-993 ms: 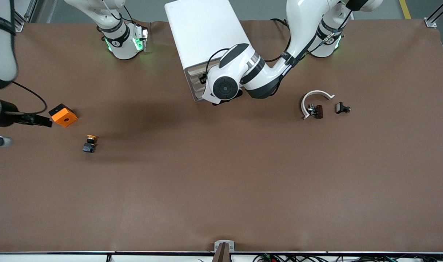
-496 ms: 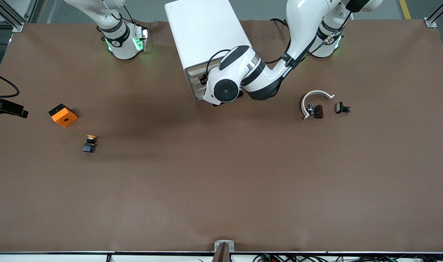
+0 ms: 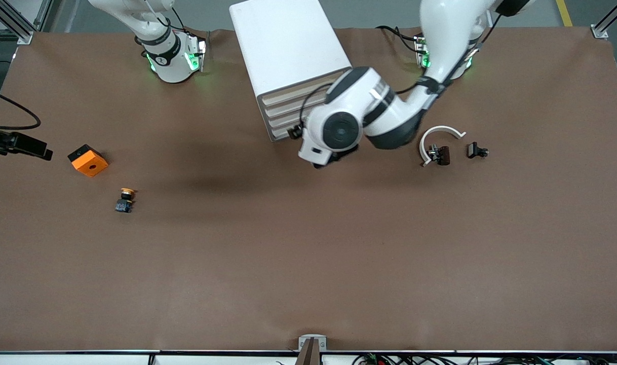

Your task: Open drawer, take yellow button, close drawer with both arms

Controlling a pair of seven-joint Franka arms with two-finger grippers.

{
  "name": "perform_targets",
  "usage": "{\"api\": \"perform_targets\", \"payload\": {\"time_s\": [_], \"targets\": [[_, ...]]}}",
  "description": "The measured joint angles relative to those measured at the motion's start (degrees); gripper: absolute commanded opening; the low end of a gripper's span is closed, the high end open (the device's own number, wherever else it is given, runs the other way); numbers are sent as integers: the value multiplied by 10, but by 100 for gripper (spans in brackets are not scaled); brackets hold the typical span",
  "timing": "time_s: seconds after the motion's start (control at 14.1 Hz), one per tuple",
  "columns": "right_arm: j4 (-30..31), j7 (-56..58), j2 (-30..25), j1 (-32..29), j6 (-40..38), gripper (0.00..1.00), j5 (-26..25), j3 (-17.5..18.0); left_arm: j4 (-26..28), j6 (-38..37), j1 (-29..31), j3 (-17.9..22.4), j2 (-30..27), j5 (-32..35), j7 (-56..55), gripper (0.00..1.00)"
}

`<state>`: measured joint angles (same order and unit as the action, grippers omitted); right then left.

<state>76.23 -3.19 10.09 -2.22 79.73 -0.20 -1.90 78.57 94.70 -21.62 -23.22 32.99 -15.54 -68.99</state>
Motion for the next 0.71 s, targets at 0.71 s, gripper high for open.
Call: {"api": "perform_targets", "payload": {"time_s": [0.71], "targets": [[23, 37, -84, 0, -42, 100, 1, -8, -4, -174, 260, 2, -170, 48, 330, 100]]}}
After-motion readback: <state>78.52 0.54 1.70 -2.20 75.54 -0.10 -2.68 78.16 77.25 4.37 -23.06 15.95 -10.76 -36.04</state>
